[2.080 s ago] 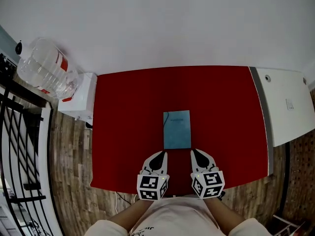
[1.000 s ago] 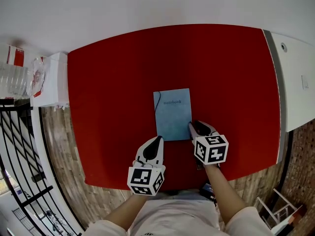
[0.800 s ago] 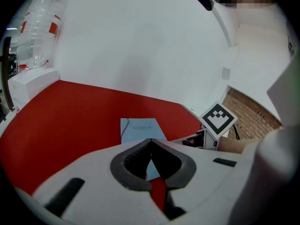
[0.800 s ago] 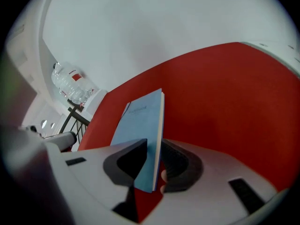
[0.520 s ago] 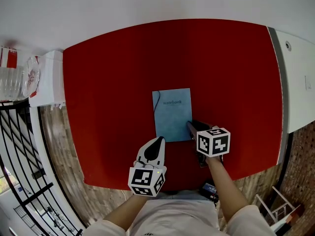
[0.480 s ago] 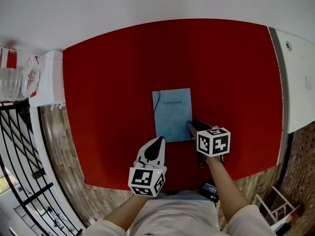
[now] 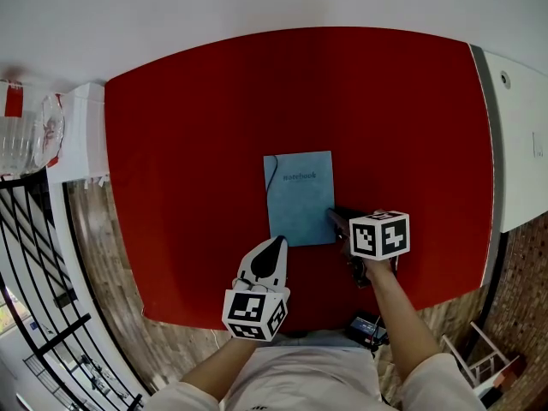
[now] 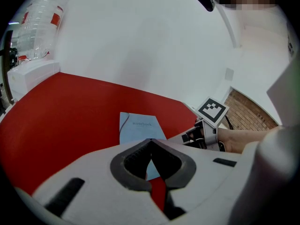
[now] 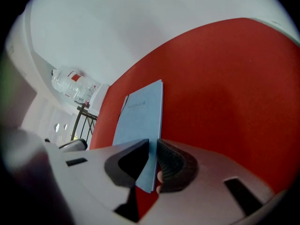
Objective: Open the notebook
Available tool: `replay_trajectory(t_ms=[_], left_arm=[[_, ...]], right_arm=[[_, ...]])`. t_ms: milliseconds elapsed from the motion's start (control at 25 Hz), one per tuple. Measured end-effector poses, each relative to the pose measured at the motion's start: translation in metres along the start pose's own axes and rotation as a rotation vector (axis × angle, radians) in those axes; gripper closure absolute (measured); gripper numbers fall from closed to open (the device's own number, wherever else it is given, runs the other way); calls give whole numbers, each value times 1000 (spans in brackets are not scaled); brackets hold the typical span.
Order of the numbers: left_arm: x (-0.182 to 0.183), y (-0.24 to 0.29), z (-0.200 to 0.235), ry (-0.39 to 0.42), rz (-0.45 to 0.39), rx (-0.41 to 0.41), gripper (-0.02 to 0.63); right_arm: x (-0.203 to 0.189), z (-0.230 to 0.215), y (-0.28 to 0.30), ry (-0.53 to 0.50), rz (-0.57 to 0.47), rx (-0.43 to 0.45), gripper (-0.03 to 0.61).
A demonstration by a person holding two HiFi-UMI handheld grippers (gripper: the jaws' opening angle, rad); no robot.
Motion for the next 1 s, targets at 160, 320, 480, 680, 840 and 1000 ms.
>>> replay_trajectory(t_ms=[160,320,480,680,840,1000], left_arm=[[-3,0,2,-8,2,5,607],[-4,0,5,-12,2,10,607],[-5,0,7,-12,6,15,607],[-5,-1,6,-16,6,14,607],[-6,-2,5,-14,6,12,607],[-6,-4,7,-13,3,16,607]], right_arm=[[1,-2,0,26,32,50,531],[-1,-5,0,49,36,58,537],[3,-2,-2,28,15,53,548],[3,-2,-3,27,7,48,555],[3,-1,-5,34,-5,47,558],[5,0,-8,30,-19,44,560]])
Point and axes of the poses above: the fingertips, and each gripper's own axes: y forward along the fingers, z to its left, x out of its top, the point moved 1 cm from there along -y, backward along the fingers, and after that the axes turned 3 degrees about -x, right-handed, at the moved point
